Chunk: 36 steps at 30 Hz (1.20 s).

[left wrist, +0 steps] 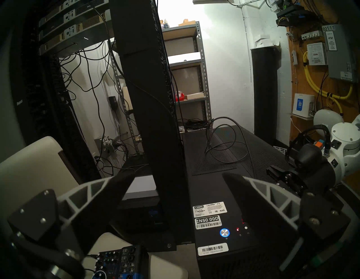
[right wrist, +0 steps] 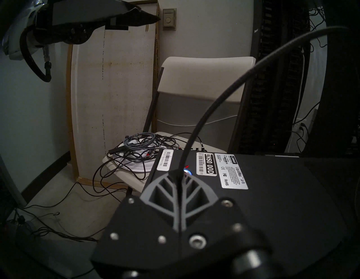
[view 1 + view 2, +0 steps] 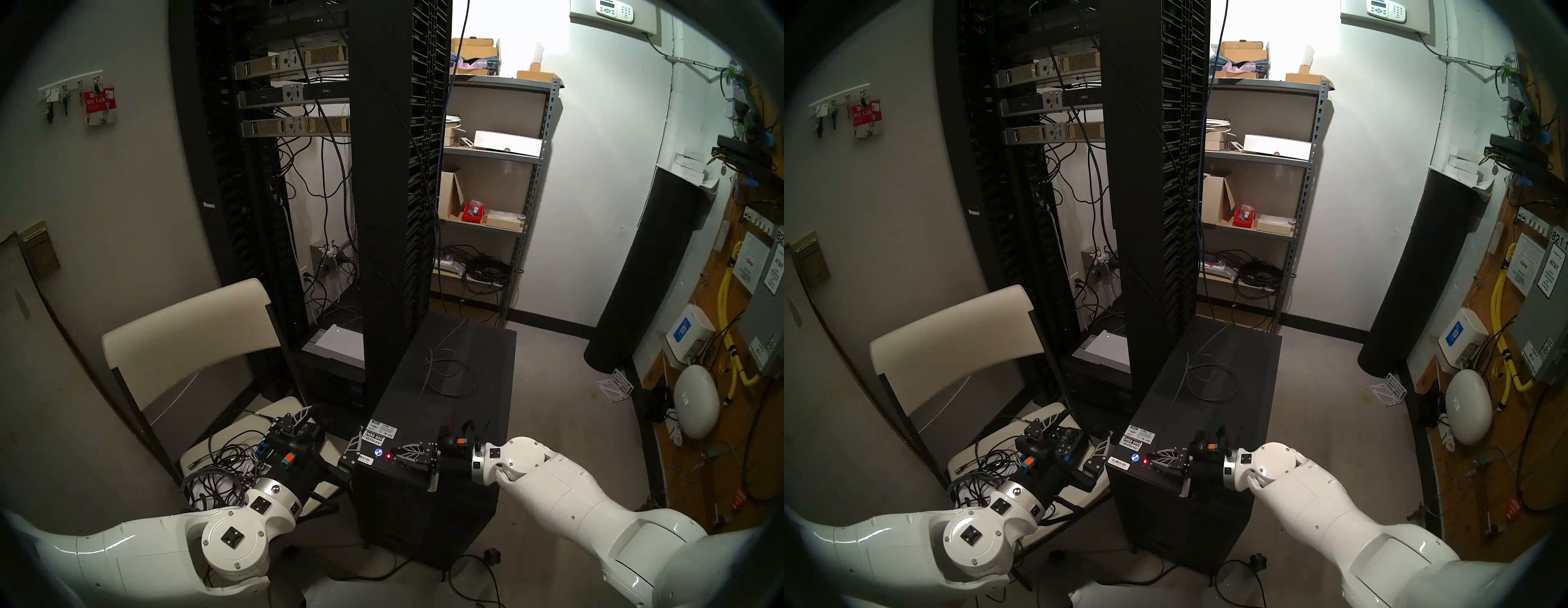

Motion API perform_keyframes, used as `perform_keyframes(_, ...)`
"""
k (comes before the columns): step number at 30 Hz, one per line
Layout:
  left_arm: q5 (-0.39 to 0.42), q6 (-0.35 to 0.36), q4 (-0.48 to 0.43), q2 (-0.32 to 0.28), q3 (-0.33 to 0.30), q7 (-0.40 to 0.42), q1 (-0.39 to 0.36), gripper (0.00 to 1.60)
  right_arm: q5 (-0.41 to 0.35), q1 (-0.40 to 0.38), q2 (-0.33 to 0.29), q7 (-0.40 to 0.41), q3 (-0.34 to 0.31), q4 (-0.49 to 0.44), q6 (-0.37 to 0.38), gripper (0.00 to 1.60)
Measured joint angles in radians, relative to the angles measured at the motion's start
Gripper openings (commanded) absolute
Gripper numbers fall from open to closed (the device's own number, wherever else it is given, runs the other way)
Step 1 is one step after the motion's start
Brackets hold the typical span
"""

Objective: Insert the cable into the workstation's USB slot

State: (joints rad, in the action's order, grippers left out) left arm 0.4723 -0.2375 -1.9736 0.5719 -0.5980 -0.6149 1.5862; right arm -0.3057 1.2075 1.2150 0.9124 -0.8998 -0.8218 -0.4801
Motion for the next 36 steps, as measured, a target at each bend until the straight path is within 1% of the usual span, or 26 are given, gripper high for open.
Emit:
perform_keyframes(17,0.005,-0.002,-0.002,-0.004,0.0,-0.003,0.0,1.6,0.003,0.004,0.0,-0.011,-0.01,-0.001,-0.001,0.0)
perform_keyframes(29,0.005,-0.003,-0.001,-0.004,0.001,-0.003,-0.001,1.6,0.003,0.01,-0.003,0.003,-0.015,0.0,-0.002,0.0)
perform_keyframes(36,0.004,-0.005,-0.001,-0.004,0.001,-0.003,-0.001,1.6,0.006,0.019,-0.013,-0.01,-0.018,-0.022,0.025,0.0)
